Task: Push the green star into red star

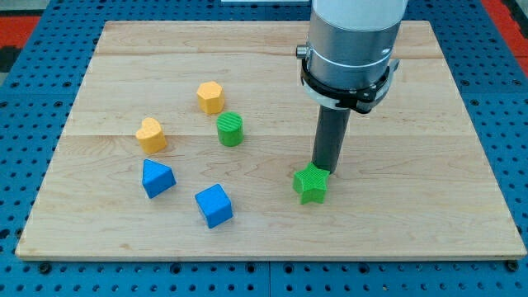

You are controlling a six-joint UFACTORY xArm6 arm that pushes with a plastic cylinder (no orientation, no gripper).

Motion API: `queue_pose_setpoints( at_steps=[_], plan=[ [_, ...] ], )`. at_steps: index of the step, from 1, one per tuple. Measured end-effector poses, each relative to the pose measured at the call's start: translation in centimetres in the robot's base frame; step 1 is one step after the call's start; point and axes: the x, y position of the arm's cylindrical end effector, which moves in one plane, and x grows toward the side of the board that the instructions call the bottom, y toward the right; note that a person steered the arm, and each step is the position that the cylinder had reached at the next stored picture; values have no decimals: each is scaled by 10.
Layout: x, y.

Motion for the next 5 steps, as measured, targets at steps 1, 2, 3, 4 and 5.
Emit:
queue_pose_setpoints(
  at_steps=[1,2,3,4,5],
  plan=[
    [4,0],
    [6,-21],
    [9,23],
    [43,72],
    [83,4]
  ],
)
